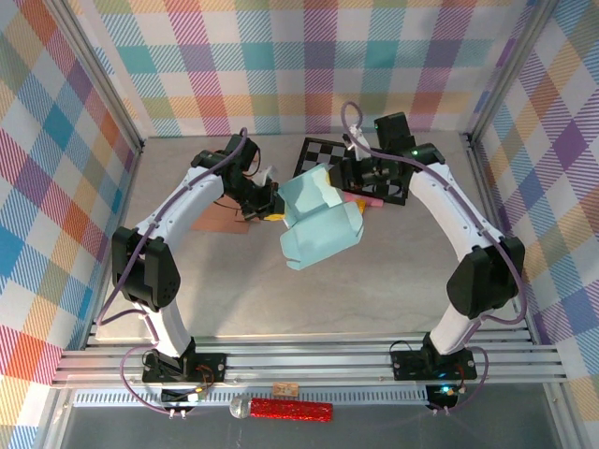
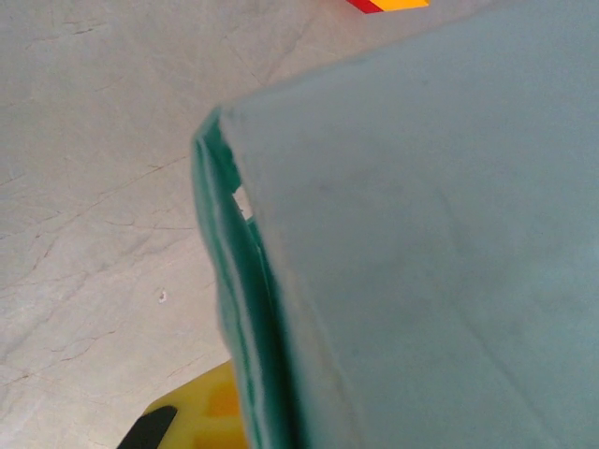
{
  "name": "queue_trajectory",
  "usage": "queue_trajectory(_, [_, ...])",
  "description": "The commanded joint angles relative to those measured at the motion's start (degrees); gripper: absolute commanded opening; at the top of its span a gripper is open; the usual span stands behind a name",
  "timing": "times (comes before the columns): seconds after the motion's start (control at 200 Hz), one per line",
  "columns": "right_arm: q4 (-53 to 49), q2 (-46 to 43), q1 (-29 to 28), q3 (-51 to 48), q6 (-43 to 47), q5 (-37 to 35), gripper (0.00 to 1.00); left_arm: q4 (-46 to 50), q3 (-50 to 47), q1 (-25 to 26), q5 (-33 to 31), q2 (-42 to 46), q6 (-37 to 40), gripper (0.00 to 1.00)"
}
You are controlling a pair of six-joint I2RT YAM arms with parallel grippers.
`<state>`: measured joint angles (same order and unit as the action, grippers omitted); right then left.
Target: Fold the paper box
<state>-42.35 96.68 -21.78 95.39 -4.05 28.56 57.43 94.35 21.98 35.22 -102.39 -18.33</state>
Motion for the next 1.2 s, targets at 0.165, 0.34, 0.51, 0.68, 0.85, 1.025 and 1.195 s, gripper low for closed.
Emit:
queue_trajectory(0.165, [-5.5, 2.4, -6.0, 4.1, 3.2, -17.3, 0.27, -0.2, 1.8, -0.1, 2.3, 0.5, 1.0, 0.00])
queue_trajectory(0.34, [-8.2, 4.8, -9.2, 7.5, 1.3, -28.3, 0.13, -0.3, 1.9, 0.1, 2.3, 0.5, 1.0, 0.00])
queue_trajectory(0.51, [-12.5, 8.3, -13.6, 11.4, -3.1, -44.9, 0.00, -0.4, 1.9, 0.3, 2.2, 0.4, 0.8, 0.00])
queue_trajectory(0.68, [-12.3, 9.1, -15.7, 12.3, -3.4, -49.6, 0.00, -0.5, 1.9, 0.4, 1.9, 0.5, 0.7, 0.00])
queue_trajectory(0.85, [-12.2, 9.9, -13.8, 13.1, -2.1, -42.3, 0.10, -0.3, 1.9, 0.4, 1.9, 0.4, 0.7, 0.00])
queue_trajectory(1.025, [-13.0, 11.2, -12.7, 14.8, -1.0, -39.7, 0.19, -0.2, 1.9, 0.4, 1.9, 0.6, 0.8, 0.00])
queue_trajectory(1.195, [-13.9, 12.3, -12.4, 15.8, -0.5, -40.6, 0.22, -0.2, 1.9, 0.4, 2.0, 0.7, 0.7, 0.00])
